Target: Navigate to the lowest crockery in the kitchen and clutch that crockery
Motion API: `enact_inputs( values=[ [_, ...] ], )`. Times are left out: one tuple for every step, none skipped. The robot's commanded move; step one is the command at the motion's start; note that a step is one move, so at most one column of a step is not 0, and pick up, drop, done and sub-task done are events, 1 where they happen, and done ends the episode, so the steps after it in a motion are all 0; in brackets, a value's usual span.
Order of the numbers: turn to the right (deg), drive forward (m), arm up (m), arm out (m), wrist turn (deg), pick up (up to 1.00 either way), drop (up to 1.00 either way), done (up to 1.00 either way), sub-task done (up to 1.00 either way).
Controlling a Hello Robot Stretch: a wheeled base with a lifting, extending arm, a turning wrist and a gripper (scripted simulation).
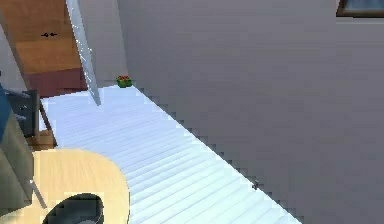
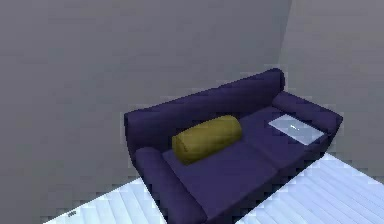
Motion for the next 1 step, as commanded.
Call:
enact_inputs(
  values=[
    [9.0, 0.0, 0.0, 0.0, 0.0, 0.0, 0.0, 0.0, 0.0]
  ],
)
